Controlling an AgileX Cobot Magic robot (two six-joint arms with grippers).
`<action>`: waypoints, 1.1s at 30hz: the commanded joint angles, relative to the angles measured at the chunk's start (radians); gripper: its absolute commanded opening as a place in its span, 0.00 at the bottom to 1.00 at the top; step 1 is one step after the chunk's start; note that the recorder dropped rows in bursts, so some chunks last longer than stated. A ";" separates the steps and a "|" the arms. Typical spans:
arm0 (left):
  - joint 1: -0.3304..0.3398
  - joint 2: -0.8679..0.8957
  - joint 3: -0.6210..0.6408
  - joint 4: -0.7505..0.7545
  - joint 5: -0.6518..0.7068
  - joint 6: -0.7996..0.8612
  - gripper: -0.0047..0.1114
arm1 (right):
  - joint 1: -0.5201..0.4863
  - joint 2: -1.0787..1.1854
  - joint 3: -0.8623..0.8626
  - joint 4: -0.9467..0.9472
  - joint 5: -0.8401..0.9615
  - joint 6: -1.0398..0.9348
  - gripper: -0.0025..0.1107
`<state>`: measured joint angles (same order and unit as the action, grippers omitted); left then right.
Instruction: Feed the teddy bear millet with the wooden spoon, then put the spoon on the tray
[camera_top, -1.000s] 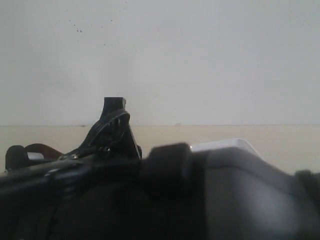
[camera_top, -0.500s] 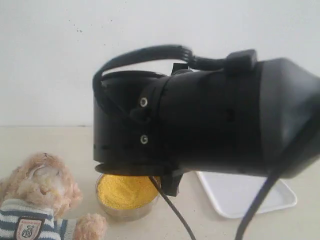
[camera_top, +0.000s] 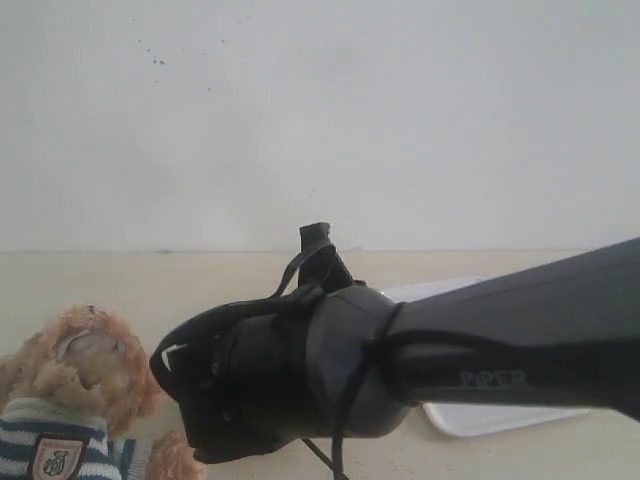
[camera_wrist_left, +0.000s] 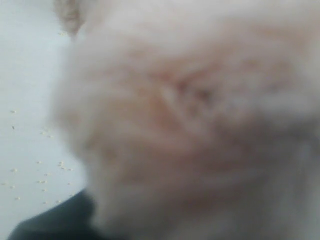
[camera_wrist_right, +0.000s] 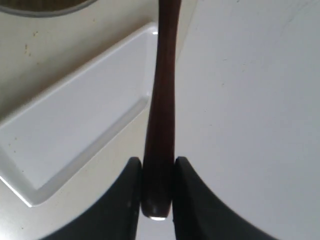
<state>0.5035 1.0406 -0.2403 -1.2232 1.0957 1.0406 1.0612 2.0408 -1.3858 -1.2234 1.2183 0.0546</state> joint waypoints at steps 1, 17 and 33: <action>0.002 -0.007 0.001 -0.022 0.023 0.008 0.07 | -0.025 0.026 0.001 -0.021 0.003 -0.002 0.05; 0.002 -0.007 0.001 -0.022 0.023 0.008 0.07 | -0.054 0.030 0.001 0.007 0.003 0.046 0.05; 0.002 -0.007 0.001 -0.022 0.023 0.008 0.07 | -0.054 0.030 0.001 0.066 -0.002 0.084 0.05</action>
<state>0.5035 1.0406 -0.2403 -1.2232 1.0957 1.0406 1.0150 2.0731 -1.3858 -1.1760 1.2167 0.1408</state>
